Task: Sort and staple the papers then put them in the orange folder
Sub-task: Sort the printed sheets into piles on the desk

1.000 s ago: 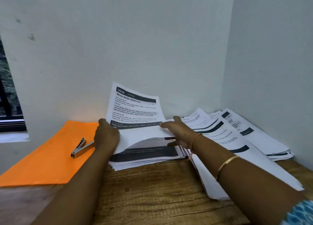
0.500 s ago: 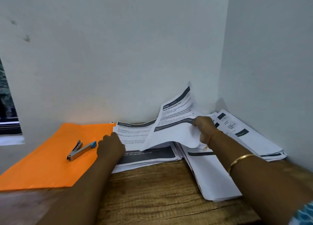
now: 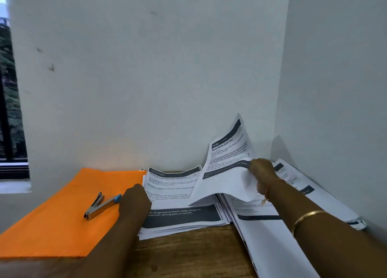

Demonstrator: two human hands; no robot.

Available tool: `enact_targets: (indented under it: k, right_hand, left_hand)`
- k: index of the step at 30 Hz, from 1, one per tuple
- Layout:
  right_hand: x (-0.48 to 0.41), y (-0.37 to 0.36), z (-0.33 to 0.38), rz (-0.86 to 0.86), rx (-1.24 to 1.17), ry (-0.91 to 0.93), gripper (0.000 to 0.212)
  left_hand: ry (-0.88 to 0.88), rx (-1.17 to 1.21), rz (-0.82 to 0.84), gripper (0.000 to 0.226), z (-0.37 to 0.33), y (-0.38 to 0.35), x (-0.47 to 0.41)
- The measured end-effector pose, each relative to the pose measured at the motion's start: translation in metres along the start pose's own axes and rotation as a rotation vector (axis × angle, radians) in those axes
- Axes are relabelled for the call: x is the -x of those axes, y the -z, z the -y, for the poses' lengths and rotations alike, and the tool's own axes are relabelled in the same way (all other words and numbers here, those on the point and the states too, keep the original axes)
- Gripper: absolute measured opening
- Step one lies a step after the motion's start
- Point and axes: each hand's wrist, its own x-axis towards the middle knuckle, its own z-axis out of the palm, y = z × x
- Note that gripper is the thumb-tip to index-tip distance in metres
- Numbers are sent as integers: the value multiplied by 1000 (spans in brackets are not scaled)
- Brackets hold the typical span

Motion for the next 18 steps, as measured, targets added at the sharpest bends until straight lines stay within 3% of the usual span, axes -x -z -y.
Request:
enact_targets:
  k: [2, 6, 9, 18]
  right_hand:
    - [0, -1, 2, 0, 12, 40, 36]
    - [-1, 0, 4, 30, -22, 19, 21]
    - [-4, 2, 1, 2, -43, 30, 30]
    - [-6, 19, -10, -140, 114, 140, 23]
  left_hand:
    - [3, 10, 0, 17, 1, 1, 0]
    - [0, 37, -69, 10, 6, 5, 1]
    - [12, 106, -148, 7, 9, 9, 1]
    - [182, 229, -342, 20, 15, 31, 1]
